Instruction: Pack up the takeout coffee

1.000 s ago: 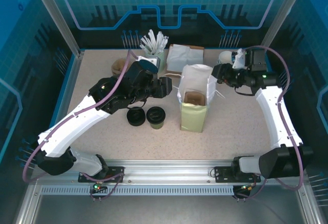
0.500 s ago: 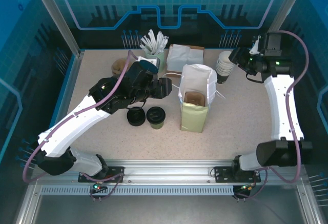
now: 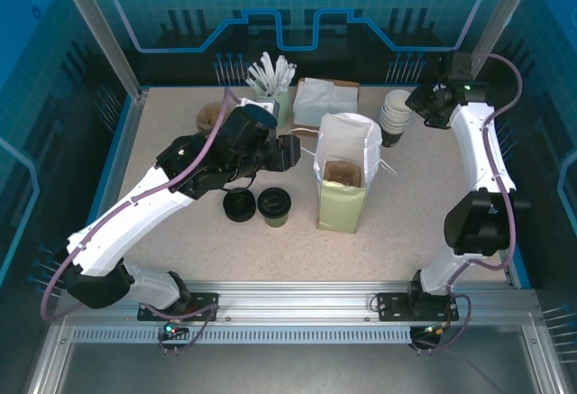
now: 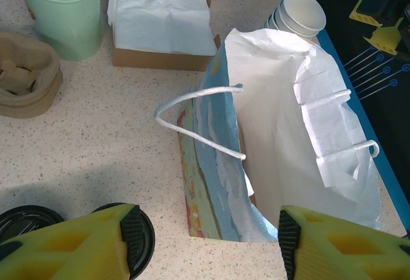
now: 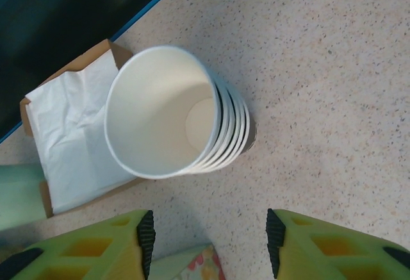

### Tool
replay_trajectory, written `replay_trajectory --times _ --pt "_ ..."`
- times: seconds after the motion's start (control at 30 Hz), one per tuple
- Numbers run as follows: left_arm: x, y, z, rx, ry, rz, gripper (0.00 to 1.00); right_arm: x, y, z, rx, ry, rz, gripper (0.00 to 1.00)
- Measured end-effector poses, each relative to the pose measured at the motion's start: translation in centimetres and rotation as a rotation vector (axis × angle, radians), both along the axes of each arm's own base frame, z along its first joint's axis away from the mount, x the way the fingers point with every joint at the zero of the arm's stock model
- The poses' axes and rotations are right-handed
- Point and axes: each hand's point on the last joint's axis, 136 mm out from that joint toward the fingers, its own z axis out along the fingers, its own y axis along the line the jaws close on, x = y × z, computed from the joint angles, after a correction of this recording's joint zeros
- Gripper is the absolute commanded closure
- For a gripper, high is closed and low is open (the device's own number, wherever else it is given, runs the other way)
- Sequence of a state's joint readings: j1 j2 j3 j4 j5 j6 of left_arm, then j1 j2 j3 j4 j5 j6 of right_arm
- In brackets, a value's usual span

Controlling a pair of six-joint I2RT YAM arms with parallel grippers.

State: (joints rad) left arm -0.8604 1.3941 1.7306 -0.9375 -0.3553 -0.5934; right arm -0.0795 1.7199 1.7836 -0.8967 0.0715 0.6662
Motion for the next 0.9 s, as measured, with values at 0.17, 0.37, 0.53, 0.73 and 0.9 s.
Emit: replay_trajectory --times 0.17,0.37,0.53,0.73,0.9 --pt "0.4 0.0 -0.4 0.01 0.007 0.006 0.39 1.7 -0.3 -1.3 -0.004 0.024 -0.005 0.54" --pt "0.9 -0.5 -1.5 0.039 0.022 -0.001 0.39 2.8 -0.3 -3.1 -0.001 0.061 -0.004 0.59" --pt "1.1 -0.7 -1.9 0.048 0.032 -0.004 0.39 3.8 -0.4 -3.7 -0.002 0.067 -0.003 0.6" --pt "1.2 -0.6 -1.9 0.047 0.032 -0.002 0.39 4.1 -0.5 -3.5 -0.004 0.061 -0.001 0.6" --pt "1.3 -0.4 -1.9 0.047 0.032 0.003 0.38 4.1 -0.4 -3.1 -0.004 0.055 0.004 0.6"
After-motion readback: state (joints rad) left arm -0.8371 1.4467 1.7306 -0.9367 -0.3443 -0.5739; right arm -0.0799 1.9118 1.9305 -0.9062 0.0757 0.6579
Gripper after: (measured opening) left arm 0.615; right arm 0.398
